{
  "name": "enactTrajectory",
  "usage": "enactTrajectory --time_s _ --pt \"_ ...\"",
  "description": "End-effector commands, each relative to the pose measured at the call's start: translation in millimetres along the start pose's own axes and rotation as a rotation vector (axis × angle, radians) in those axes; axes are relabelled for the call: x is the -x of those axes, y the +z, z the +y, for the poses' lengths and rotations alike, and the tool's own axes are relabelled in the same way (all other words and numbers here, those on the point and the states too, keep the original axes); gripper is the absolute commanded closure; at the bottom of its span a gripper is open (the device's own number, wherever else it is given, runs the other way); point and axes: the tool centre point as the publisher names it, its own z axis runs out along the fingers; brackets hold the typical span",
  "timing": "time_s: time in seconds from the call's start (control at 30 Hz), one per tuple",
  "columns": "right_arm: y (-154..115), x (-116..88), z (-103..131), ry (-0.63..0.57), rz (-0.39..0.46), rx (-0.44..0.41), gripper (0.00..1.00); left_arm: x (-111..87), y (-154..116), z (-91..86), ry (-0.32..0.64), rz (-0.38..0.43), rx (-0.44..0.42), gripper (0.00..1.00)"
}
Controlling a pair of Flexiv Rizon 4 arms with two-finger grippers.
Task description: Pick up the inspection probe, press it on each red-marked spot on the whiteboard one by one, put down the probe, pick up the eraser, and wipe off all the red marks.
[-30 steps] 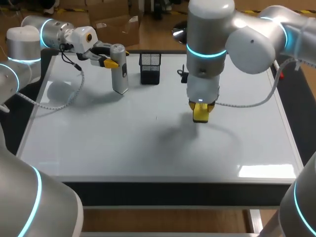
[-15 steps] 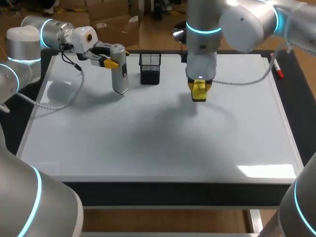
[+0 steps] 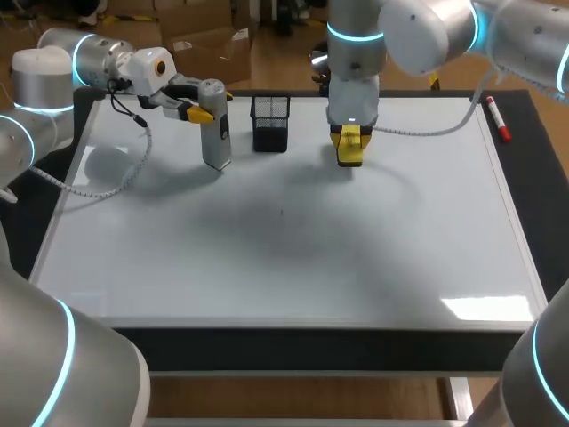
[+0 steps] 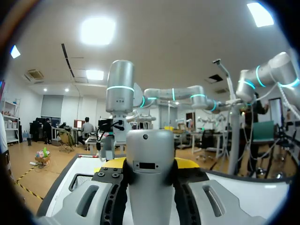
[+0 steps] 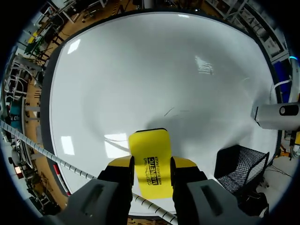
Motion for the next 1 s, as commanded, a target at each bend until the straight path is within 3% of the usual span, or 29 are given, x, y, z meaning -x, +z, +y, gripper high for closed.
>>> enactTrajectory --time_s 0.03,1.0 --pt "3.6 3.7 -12.8 0.002 0.006 0.02 1.0 5.7 -5.5 1.0 -0.003 0.173 -0.006 1.0" --pt "23.6 9.1 -43.0 -0.003 0.003 -0.007 1.0 5.7 -5.5 1.0 -0.003 0.173 -0.006 1.0"
